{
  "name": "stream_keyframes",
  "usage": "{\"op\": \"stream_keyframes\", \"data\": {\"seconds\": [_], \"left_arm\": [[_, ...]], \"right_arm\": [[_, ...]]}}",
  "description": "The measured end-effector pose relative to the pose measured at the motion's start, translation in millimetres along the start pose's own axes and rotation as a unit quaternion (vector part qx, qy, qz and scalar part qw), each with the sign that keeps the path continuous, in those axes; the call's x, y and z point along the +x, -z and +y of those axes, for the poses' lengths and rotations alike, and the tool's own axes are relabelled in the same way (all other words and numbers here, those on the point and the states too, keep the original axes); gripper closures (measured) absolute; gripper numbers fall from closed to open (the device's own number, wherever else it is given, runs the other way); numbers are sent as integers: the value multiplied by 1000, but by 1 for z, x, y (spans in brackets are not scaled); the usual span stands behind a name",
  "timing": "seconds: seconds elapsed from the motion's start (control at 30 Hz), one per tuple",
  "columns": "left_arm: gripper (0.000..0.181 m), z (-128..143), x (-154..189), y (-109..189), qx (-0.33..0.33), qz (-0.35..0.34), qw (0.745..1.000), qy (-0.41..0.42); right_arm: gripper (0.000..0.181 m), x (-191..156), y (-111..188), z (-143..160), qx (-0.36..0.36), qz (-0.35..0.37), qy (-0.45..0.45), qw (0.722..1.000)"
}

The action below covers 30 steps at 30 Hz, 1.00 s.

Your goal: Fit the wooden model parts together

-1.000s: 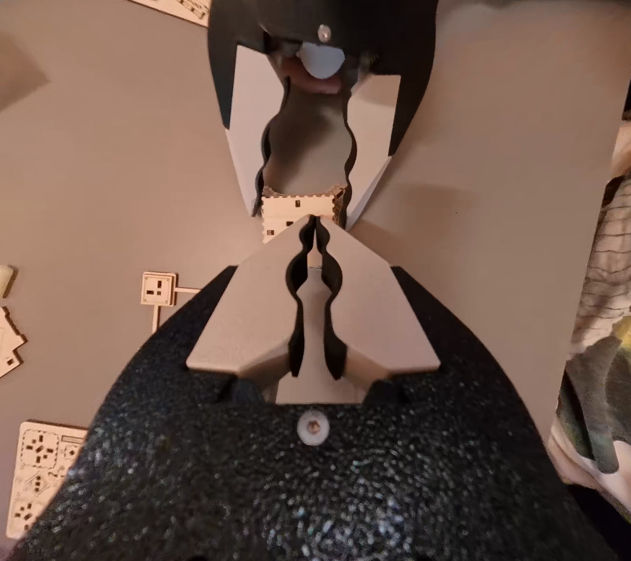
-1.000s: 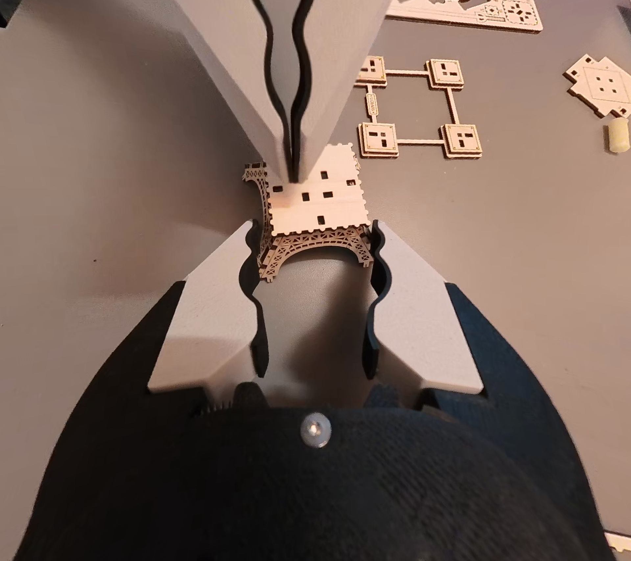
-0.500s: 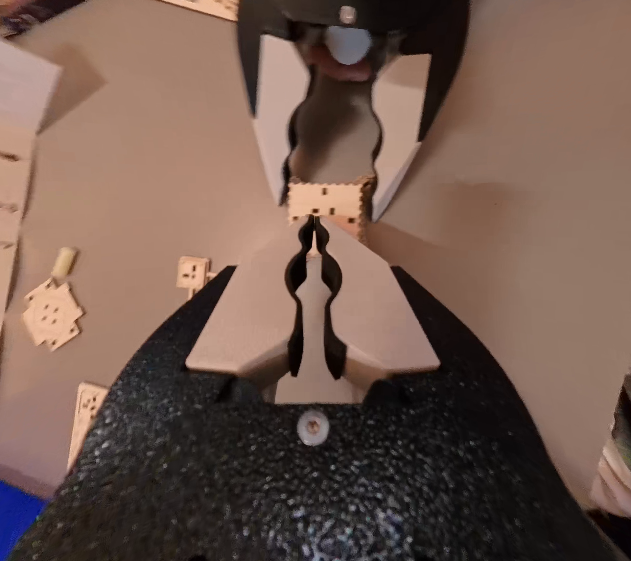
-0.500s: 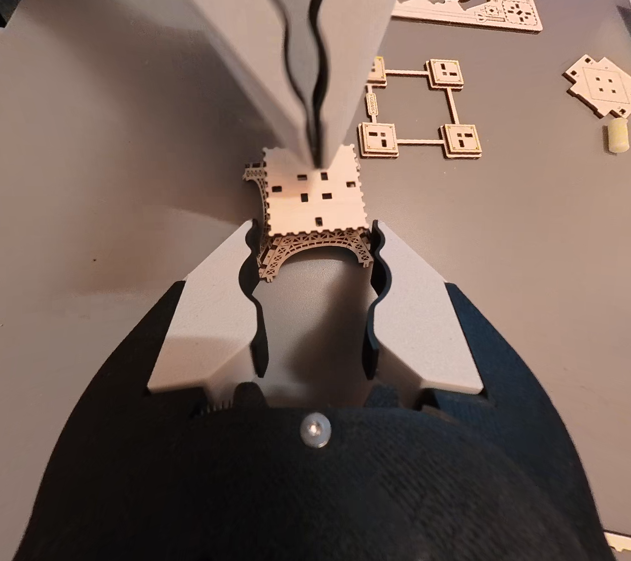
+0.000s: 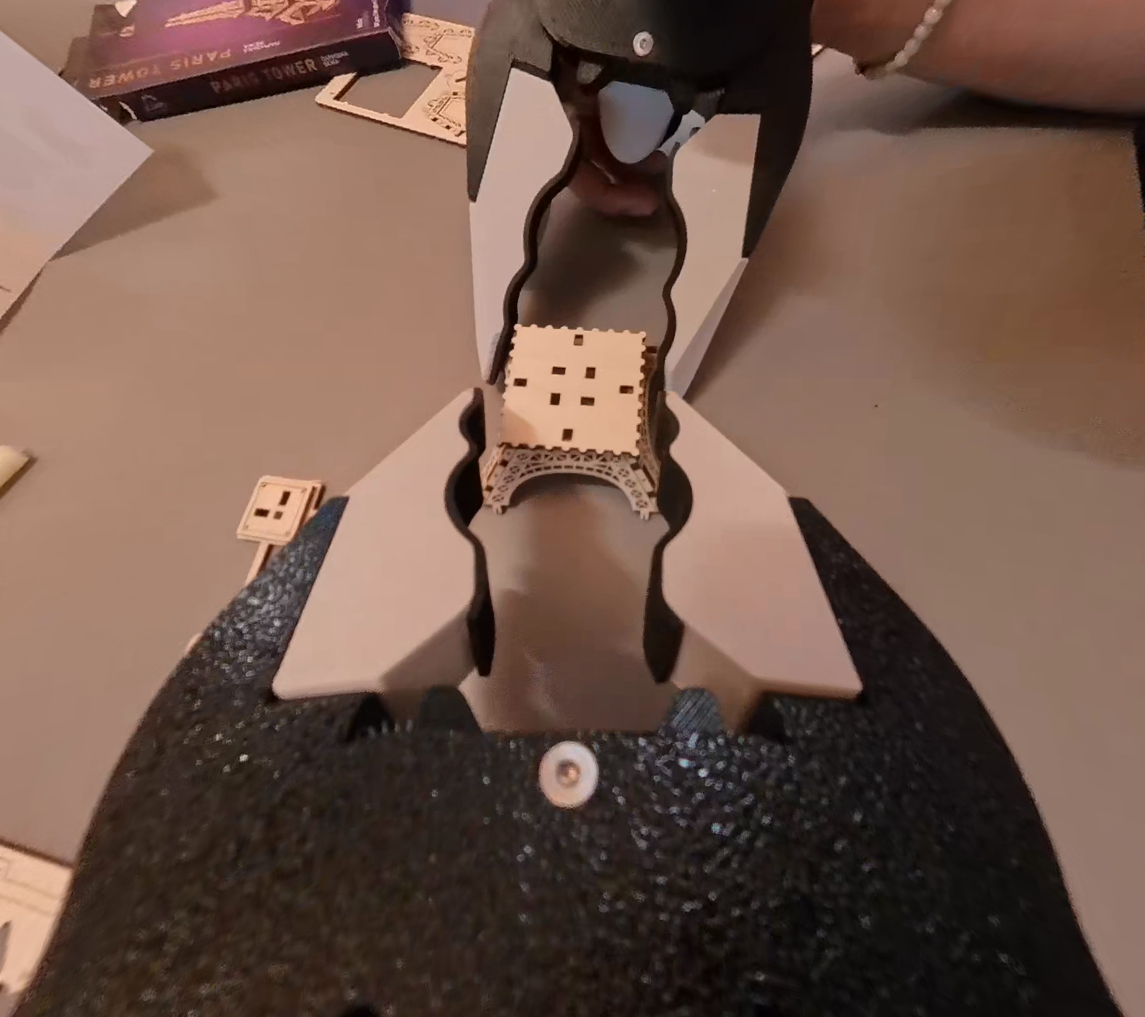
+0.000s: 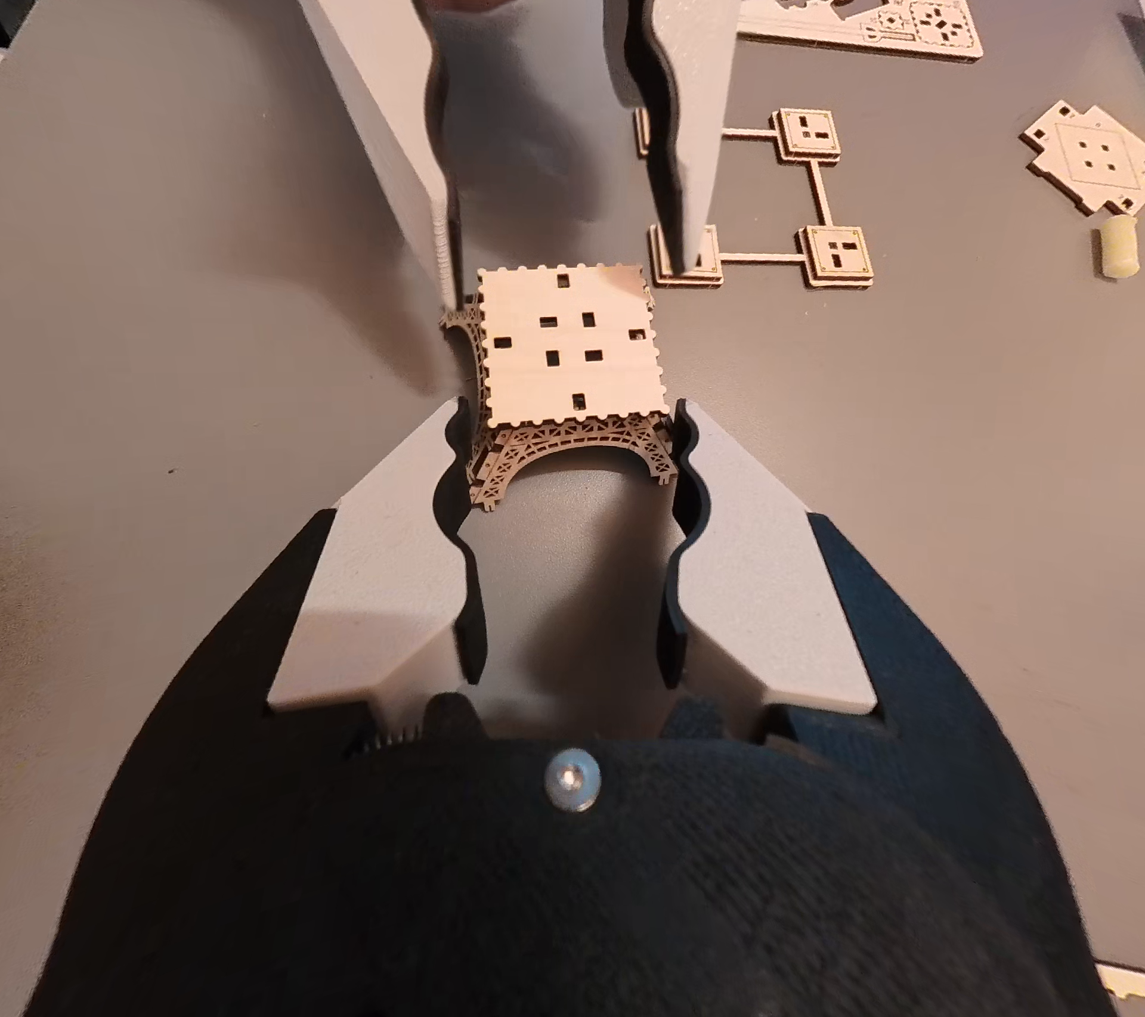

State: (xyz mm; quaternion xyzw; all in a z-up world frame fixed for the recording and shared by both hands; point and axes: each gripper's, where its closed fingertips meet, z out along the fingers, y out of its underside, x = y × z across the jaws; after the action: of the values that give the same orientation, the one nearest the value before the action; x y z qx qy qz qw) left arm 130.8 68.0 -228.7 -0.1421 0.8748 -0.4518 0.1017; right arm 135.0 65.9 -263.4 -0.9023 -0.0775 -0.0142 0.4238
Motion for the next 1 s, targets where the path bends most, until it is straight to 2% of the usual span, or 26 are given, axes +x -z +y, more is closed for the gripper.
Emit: {"op": "stream_keyframes", "data": {"seconds": [0.43, 0.67, 0.77, 0.87, 1.0], "left_arm": [[135, 8, -1, -6, 3, -12, 1000, 23], [135, 8, 0, -7, 0, -21, 1000, 23], [135, 8, -1, -7, -11, -25, 999, 19], [135, 9, -1, -6, -23, -34, 999, 10], [135, 9, -1, -6, -33, -41, 999, 8]], "right_arm": [[112, 3, 0, 0, -1, 9, -7, 1000], [117, 1, 0, 0, -2, 1, -8, 1000], [106, 1, 2, 1, -1, 5, -9, 1000], [108, 1, 10, -4, 27, 3, -11, 1000], [110, 9, 31, -23, 113, 8, -33, 993]]}}
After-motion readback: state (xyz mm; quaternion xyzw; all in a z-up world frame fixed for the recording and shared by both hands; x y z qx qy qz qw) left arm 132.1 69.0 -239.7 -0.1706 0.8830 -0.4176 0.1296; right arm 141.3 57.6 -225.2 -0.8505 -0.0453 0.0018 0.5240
